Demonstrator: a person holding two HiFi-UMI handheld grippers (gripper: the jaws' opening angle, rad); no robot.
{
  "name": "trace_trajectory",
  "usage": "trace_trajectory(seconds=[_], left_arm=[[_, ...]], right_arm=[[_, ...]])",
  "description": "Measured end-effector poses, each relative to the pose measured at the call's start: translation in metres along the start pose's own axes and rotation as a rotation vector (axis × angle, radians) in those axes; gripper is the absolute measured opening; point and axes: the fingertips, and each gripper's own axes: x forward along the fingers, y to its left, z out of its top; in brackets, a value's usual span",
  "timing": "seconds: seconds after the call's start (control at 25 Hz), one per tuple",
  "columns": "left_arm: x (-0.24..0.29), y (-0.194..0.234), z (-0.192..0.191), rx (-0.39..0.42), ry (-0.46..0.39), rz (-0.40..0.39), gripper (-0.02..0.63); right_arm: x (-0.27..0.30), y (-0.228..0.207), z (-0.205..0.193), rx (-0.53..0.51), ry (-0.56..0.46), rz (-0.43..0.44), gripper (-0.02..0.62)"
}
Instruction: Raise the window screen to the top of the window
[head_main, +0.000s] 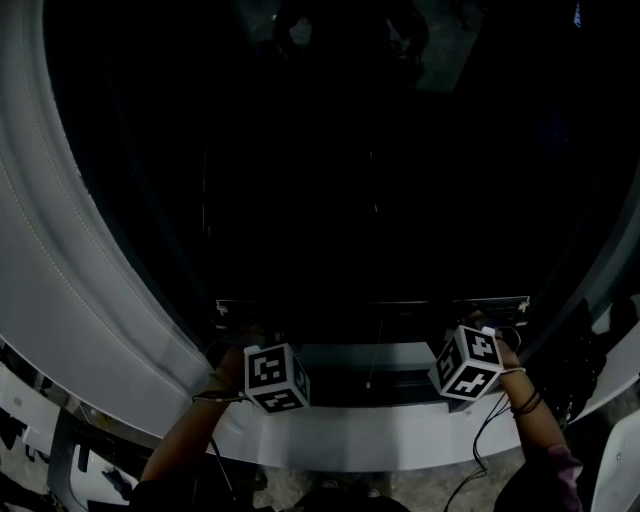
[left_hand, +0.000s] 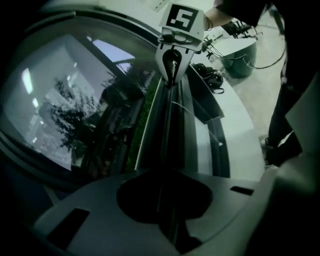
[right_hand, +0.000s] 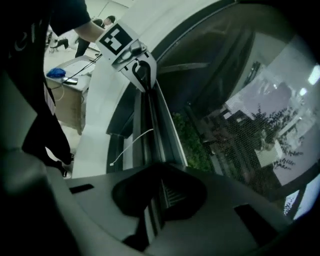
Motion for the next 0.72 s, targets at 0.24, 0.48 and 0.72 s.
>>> trace_trajectory(seconds=[0.24,0.48,0.72], left_arm=[[-0.052,0.089,0.024,-0.075,-0.113,0.076,0.034],[-0.109,0.164,0.046,-0.064,-0.166,0.222,0.037],[-0.147,0.243,0.074,-0.051,-0.186,0.345,0.04]], right_arm=[[-0.06,-0.078,0.038,-0.014,-0.09,-0.148,0.028],[-0.123,-0.142,0.072,-0.04,-0.157,-0.273,0.029],[-0.174,-0.215,0.094,-0.07,-0.205,-0.392,0.032]])
